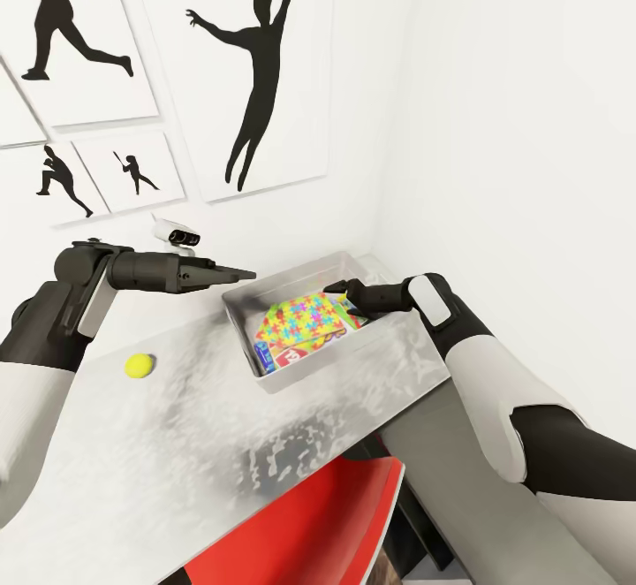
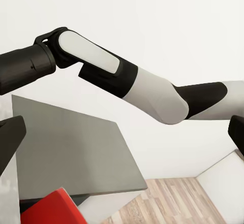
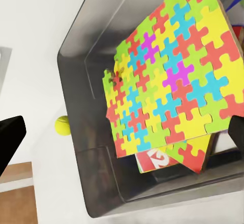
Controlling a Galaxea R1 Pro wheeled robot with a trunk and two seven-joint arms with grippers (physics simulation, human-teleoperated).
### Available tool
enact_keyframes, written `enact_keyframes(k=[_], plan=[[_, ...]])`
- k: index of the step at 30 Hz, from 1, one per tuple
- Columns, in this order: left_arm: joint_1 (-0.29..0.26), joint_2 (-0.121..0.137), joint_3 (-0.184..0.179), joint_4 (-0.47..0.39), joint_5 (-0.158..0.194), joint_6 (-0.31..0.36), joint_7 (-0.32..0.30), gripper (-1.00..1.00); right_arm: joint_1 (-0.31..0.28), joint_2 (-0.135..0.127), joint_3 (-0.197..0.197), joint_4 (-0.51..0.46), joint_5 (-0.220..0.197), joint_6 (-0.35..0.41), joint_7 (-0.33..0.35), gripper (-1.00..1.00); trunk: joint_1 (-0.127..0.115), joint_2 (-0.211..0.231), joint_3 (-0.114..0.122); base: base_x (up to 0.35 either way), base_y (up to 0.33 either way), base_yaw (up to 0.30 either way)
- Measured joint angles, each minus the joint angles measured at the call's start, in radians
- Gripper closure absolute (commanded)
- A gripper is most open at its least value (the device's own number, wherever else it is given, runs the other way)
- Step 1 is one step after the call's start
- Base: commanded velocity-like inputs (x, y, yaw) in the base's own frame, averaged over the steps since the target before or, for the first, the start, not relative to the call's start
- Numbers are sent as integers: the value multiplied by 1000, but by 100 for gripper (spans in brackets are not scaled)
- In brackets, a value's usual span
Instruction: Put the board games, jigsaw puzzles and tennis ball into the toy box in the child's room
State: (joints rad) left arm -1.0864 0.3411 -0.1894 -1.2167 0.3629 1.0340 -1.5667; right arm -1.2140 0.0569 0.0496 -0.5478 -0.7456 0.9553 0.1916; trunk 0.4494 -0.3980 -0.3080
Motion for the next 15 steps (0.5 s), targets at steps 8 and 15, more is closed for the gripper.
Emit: enact_keyframes(k=[8,15], plan=[[0,0,0,0,0,0,0,-100,0,0,0,0,-1,-1,1,-100,0,0,0,0,0,0],[0,8,0,2,0,-1,0,-100,3,-3,0,-14,-2,-2,7,-100,0,0,0,0,0,0]])
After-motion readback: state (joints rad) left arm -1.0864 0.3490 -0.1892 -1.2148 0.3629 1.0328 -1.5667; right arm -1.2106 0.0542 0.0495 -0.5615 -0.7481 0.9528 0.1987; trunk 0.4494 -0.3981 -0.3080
